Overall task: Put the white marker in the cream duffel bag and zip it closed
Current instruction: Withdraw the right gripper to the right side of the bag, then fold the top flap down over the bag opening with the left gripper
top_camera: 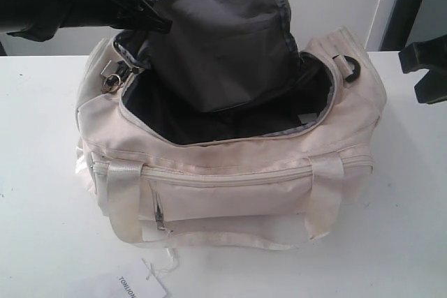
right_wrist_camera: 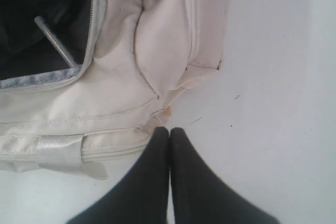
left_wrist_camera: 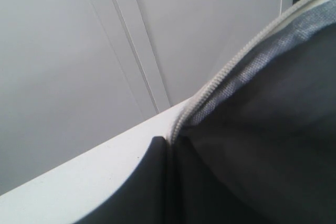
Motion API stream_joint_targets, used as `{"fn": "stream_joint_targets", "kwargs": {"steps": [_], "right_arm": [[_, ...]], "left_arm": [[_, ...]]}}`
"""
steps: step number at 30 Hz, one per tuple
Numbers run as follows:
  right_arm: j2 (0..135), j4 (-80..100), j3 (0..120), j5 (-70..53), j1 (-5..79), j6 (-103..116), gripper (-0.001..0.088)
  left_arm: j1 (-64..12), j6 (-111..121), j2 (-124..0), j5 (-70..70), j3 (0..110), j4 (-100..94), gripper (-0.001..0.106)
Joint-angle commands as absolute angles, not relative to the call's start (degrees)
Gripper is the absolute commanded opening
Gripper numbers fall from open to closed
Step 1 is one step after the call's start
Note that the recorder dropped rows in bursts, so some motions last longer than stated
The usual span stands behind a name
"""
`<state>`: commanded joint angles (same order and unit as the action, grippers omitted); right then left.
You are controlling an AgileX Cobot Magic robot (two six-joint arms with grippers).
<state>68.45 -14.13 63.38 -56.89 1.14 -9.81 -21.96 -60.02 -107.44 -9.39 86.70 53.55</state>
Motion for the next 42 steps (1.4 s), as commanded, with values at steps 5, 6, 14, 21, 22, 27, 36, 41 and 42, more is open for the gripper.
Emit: {"fn": "stream_joint_targets", "kwargs": {"steps": [5,6,14,21,22,27,36,41,42], "right_arm": [[68.45,-14.38,63.38,-57.00,1.14,-9.95,0.0000],[68.45,-14.38,63.38,-57.00,1.14,-9.95,0.0000],[68.45,-14.38,63.38,-57.00,1.14,-9.95,0.0000],[68.45,-14.48,63.38,-57.00,1.14,-9.95,0.0000],[68.45,-14.48,63.38,-57.00,1.14,-9.95,0.0000],[68.45,-14.48,63.38,-56.90,1.14,-9.95,0.0000],[68.45,-14.71,63.38,-56.90,1.14,-9.95,0.0000],[68.45,-14.97,63.38,-56.90,1.14,-9.95,0.0000],[68.45,-14.97,63.38,-56.90,1.14,-9.95,0.0000]], "left_arm": [[-21.96,-60.02,-107.44,-9.39,86.70,53.55,0.000],[-21.96,-60.02,-107.44,-9.39,86.70,53.55,0.000],[-21.96,-60.02,-107.44,-9.39,86.70,53.55,0.000],[-21.96,-60.02,-107.44,-9.39,86.70,53.55,0.000],[-21.96,-60.02,-107.44,-9.39,86.70,53.55,0.000],[-21.96,-60.01,-107.34,-8.81,86.70,53.55,0.000],[-21.96,-60.01,-107.34,11.30,92.18,53.55,0.000],[-21.96,-59.79,-107.26,21.22,95.80,53.55,0.000],[-21.86,-59.79,-107.26,23.28,96.42,53.55,0.000]]}}
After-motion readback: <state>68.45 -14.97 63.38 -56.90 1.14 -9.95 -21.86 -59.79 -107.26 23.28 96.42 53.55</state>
